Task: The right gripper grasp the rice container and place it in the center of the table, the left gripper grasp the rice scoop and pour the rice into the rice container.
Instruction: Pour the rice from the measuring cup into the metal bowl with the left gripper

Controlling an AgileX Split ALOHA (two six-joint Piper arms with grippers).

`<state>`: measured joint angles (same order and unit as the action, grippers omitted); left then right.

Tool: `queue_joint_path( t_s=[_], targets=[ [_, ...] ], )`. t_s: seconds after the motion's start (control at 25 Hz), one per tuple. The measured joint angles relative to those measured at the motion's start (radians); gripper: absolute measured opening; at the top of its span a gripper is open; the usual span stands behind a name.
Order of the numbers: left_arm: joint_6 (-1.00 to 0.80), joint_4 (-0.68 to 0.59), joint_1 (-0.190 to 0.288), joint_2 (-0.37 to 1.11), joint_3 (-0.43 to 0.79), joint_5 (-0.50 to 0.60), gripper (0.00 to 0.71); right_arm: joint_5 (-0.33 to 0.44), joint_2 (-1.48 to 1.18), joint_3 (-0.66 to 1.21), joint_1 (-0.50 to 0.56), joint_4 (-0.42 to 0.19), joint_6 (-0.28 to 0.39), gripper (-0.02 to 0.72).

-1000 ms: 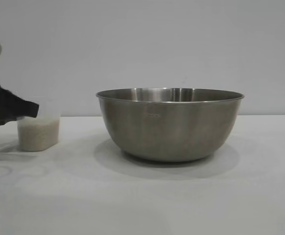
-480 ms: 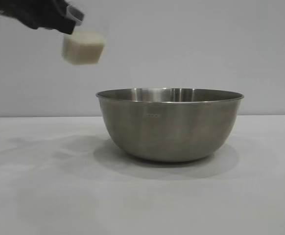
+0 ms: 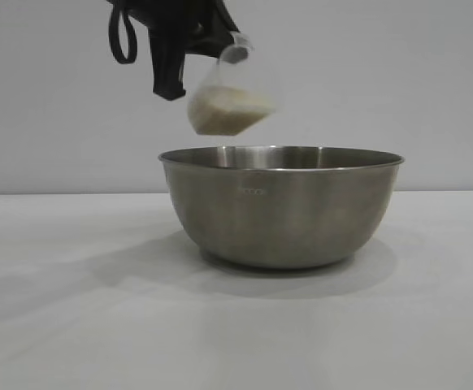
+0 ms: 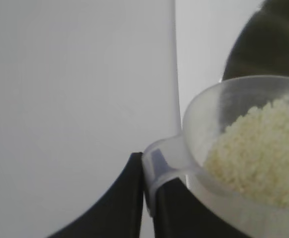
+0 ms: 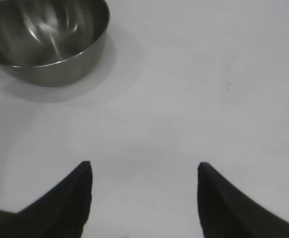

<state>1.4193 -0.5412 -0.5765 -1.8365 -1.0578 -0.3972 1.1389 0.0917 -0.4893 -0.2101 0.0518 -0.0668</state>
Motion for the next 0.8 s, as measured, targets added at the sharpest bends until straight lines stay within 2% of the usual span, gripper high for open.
queue_joint_path(
  t_s=[0.36,0.52,0.8],
  targets=[
    [0.17,-0.078,0.0,0.0,-0.002,-0.063,0.0,0.0,0.0,0.0,0.0,0.0,0.0,0.422],
    [0.215,-0.135,0.0,0.0,-0.002,-0.134,0.0,0.0,0.0,0.0,0.0,0.0,0.0,0.422],
    [0.325,-0.157,-0.007,0.0,-0.002,-0.197,0.0,0.0,0.0,0.0,0.0,0.0,0.0,0.422]
  ],
)
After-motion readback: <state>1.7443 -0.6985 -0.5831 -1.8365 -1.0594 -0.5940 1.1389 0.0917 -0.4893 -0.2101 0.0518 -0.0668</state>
